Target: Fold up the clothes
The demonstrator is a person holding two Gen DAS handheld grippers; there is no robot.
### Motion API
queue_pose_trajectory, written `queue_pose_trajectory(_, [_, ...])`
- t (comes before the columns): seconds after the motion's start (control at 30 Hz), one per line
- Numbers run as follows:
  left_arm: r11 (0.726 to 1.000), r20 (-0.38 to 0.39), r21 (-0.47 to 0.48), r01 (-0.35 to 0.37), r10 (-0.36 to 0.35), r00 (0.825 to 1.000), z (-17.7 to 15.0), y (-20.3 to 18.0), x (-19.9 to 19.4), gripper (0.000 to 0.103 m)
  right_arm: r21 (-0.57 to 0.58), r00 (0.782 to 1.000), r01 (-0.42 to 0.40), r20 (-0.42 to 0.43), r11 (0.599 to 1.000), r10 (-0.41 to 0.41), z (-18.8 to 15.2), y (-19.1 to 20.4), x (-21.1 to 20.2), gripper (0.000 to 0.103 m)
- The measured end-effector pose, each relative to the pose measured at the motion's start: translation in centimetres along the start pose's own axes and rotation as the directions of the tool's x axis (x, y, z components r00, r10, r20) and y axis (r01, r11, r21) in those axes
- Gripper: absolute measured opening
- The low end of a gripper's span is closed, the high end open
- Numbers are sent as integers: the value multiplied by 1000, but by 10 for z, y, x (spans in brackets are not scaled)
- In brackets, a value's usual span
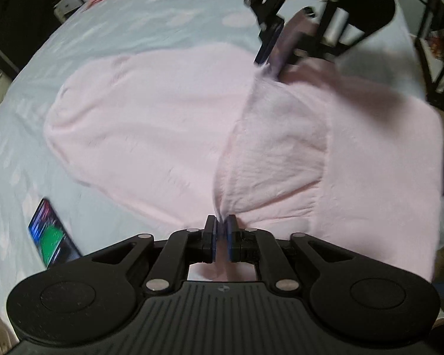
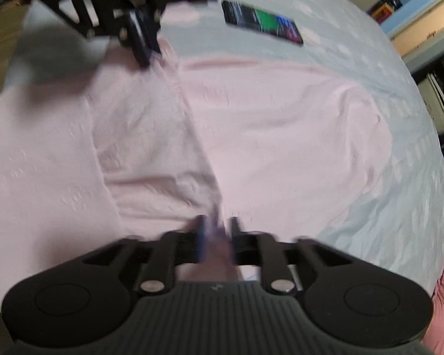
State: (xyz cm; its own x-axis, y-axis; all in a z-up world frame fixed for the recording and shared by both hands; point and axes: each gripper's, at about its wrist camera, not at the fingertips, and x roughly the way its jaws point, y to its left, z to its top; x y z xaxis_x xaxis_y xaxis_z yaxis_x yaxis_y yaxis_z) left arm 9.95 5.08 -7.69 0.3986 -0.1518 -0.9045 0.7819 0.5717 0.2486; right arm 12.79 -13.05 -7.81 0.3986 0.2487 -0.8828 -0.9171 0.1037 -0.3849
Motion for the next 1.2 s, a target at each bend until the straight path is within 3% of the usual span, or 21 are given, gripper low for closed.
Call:
queue_pose_trajectory(0.07, [999, -18, -33, -41, 41, 999, -6, 6, 1, 28, 23, 1000, 28, 10, 999, -28, -7, -2, -5, 53])
queue_pose_trajectory(0.2, [991, -31, -85, -107, 105, 994, -15, 18, -11, 28, 121, 997, 38, 64, 992, -46, -26, -13, -36, 53])
queue_pose_trajectory(0.3, [995, 45, -67, -72, 75, 996, -15, 13, -35, 28, 192, 993, 15, 110, 981, -37, -40, -19, -61, 53])
queue_pose_trajectory(0.47, [999, 132, 22, 31, -33, 991, -14, -11, -37, 30, 214, 980, -180, 123, 960, 156, -50, -3, -73, 50])
queue_pose_trajectory(0.53, [996, 158, 59, 69, -78, 984, -13, -20, -35, 34, 194, 980, -192, 96, 962, 177, -47, 10, -60, 47])
queue_pose_trajectory(0.67, [985, 185, 114, 129, -149, 971, -13, -36, -29, 34, 186, 984, -178, 55, 966, 170, -40, 21, -28, 44])
queue_pose_trajectory(0.83, [997, 48, 21, 71, -72, 996, -19, -27, -2, 34, 220, 993, -120, 9, 968, 121, -40, 20, -7, 44])
queue_pose_trajectory(1.03, [999, 78, -40, -26, 29, 997, -30, -6, -33, 34, 296, 994, -108, 31, 949, 104, -47, 8, -34, 49])
queue_pose_trajectory(1.2, [981, 102, -180, -70, 89, 991, -31, -4, -73, 34, 451, 998, -51, 50, 891, 31, -58, -4, -79, 52])
